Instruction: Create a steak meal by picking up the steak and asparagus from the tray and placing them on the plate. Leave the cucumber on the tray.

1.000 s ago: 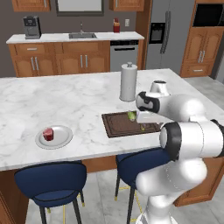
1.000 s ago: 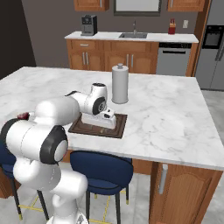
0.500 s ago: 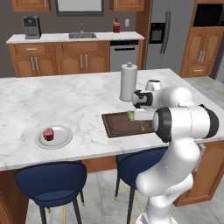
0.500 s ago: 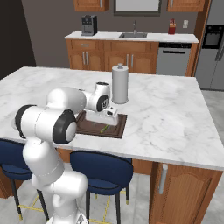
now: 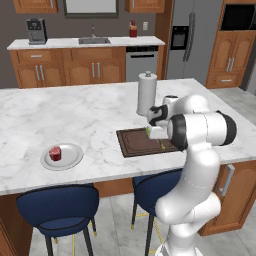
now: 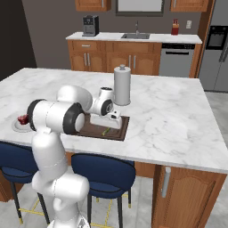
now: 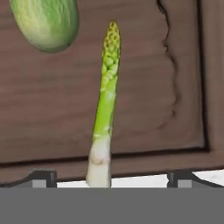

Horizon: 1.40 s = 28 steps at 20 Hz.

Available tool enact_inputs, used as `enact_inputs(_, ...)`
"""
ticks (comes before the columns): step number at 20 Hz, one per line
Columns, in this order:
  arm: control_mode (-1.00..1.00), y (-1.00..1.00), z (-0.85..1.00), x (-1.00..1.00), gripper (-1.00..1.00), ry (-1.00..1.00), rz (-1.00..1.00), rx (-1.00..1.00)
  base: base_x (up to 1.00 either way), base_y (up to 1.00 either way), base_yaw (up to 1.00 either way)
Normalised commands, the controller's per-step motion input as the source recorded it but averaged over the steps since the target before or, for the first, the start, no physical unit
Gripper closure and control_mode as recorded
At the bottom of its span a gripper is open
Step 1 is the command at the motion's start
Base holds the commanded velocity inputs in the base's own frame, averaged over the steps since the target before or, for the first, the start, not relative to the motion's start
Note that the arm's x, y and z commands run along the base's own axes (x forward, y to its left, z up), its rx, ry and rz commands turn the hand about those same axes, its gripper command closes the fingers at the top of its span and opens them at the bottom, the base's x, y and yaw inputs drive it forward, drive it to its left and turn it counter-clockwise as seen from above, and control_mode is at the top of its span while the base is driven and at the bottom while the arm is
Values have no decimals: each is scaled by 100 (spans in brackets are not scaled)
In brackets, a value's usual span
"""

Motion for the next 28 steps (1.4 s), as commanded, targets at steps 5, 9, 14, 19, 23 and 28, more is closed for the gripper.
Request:
enact_inputs(5, -100, 0, -36, 37, -100, 0, 0, 0, 0, 0, 0)
enact_inputs(9, -100, 0, -37, 30, -100, 0, 0, 0, 0, 0, 0)
enact_inputs(14, -100, 0, -39, 19, -100, 0, 0, 0, 0, 0, 0)
enact_inputs(19, -100, 2, -33, -2, 100, -4, 0, 0, 0, 0, 0)
enact_inputs(23, -100, 1, -22, -15, 100, -15, 0, 0, 0, 0, 0)
enact_inputs(28, -100, 1, -3, -10, 100, -8, 0, 0, 0, 0, 0)
